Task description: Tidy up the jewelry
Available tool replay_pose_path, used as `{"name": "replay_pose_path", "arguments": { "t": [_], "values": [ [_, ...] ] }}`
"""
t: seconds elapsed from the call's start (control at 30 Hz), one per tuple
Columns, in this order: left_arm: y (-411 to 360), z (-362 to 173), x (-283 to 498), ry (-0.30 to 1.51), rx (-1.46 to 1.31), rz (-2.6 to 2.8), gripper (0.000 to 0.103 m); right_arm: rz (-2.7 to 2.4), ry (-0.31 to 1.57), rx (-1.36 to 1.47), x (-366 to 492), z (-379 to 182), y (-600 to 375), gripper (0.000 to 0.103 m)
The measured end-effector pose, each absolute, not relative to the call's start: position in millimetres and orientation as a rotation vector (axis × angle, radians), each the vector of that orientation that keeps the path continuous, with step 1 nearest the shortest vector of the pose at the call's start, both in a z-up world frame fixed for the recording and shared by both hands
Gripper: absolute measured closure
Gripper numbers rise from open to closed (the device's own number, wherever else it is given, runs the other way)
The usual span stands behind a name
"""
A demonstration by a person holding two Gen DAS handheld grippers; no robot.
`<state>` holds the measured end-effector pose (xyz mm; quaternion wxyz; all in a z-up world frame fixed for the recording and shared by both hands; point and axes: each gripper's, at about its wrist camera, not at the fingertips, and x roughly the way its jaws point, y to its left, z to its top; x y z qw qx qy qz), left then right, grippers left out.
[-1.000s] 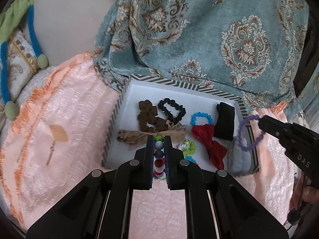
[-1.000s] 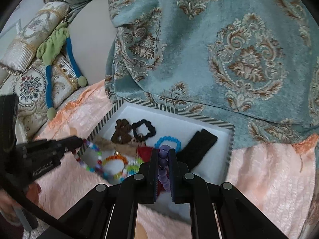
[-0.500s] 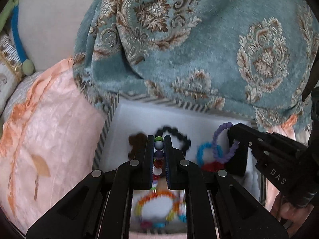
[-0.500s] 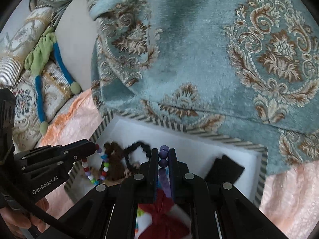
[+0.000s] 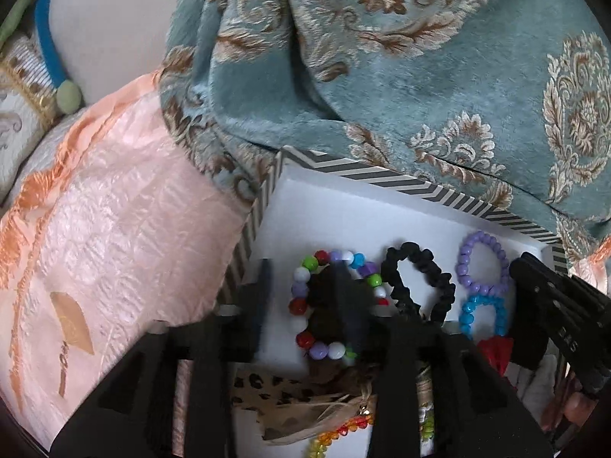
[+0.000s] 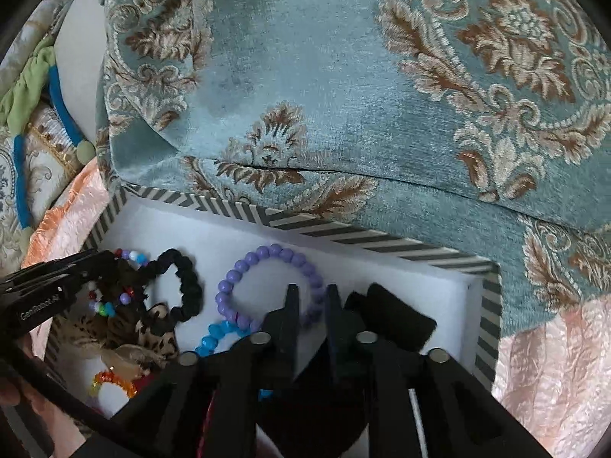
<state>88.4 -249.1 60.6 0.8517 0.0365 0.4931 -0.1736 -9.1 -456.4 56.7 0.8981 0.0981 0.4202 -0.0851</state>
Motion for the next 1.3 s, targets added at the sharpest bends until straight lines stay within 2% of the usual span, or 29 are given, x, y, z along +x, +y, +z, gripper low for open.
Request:
{"name": "replay_pose_path", "arguments": {
  "t": [0.27,0.4,0.67,1.3],
  "values": [
    [-230.9,74.1,65.1,1.019,0.076,-0.365,0.059,-0.143,0.823,0.205,-52.0,78.0,-441.1,0.073],
    [-223.3,84.9,40.5,0.986,0.098,-0.359,0.059,-0.145,0.805,0.193,-69.5,80.8,-430.0,0.065],
    [-216.3,96.1,-3.0,0.928,0.157,-0.354,0.059,-0.150,0.797,0.164,-96.5,82.8,-398.0,0.062],
    [-199.5,116.4,-77.5,0.856,0.155,-0.305,0.059,-0.230,0.762,0.239,-165.3,93.3,-366.2,0.060]
  ]
}}
